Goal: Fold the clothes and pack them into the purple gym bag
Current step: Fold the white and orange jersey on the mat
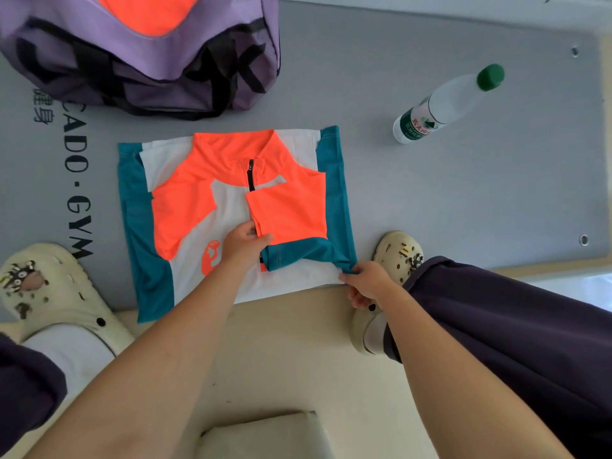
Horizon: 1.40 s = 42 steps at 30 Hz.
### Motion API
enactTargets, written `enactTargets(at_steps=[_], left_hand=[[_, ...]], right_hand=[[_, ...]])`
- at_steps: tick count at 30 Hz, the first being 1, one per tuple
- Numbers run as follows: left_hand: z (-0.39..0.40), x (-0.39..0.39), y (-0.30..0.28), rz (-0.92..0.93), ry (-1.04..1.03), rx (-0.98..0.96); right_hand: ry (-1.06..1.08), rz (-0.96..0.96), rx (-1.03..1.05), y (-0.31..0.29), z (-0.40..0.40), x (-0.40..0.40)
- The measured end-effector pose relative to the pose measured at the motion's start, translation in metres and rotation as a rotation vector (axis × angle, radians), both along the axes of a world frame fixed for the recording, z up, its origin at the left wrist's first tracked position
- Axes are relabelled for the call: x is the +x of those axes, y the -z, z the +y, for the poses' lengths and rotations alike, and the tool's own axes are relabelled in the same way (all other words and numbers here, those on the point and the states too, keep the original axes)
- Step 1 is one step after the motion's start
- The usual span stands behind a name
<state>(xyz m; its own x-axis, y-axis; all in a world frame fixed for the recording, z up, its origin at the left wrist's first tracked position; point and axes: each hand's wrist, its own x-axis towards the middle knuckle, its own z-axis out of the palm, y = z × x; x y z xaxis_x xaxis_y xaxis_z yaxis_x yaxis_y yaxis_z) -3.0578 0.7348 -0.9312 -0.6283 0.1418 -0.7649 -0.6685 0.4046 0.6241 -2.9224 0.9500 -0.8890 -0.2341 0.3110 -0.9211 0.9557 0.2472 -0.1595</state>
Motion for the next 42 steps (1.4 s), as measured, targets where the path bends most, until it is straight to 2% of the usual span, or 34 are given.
enactTargets(at_steps=[4,8,12,15,19,22,25,27,30,32,37,42], left_hand=[[0.001,0.000,0.002,-0.010,-0.026,-0.004],[0.001,0.000,0.004,-0.012,-0.046,0.016],[0.002,0.000,0.006,-0.011,-0.053,0.017],[0.003,0.001,0.005,-0.011,-0.059,0.005],[0.005,0.006,-0.002,0.053,-0.038,-0.016],[0.008,0.018,-0.008,0.149,0.022,-0.098],[0.007,0.030,-0.013,0.242,0.026,-0.350],[0.005,0.037,-0.014,0.205,0.052,-0.458],[0.003,0.049,-0.011,0.087,0.195,-0.455],[0.002,0.054,-0.009,0.049,0.192,-0.442],[0.004,0.056,-0.008,0.071,0.133,-0.497],[0.014,0.060,-0.009,0.077,0.146,-0.532]], right_hand=[[0.146,-0.064,0.030,-0.001,-0.002,0.005],[0.313,0.113,-0.043,-0.002,-0.004,0.007],[0.531,0.185,0.061,0.003,-0.010,0.017],[0.711,0.190,0.089,0.006,-0.018,0.021],[0.893,0.099,0.069,0.004,-0.018,0.015],[0.862,0.107,0.053,0.004,-0.013,0.010],[0.766,0.130,0.007,0.005,-0.013,0.007],[0.758,0.166,-0.004,0.008,-0.013,0.008],[0.780,0.213,-0.015,0.009,-0.014,0.012],[0.814,0.244,-0.053,0.008,-0.015,0.014],[0.920,0.328,-0.163,0.006,-0.017,0.018],[0.962,0.323,-0.166,0.007,-0.021,0.016]])
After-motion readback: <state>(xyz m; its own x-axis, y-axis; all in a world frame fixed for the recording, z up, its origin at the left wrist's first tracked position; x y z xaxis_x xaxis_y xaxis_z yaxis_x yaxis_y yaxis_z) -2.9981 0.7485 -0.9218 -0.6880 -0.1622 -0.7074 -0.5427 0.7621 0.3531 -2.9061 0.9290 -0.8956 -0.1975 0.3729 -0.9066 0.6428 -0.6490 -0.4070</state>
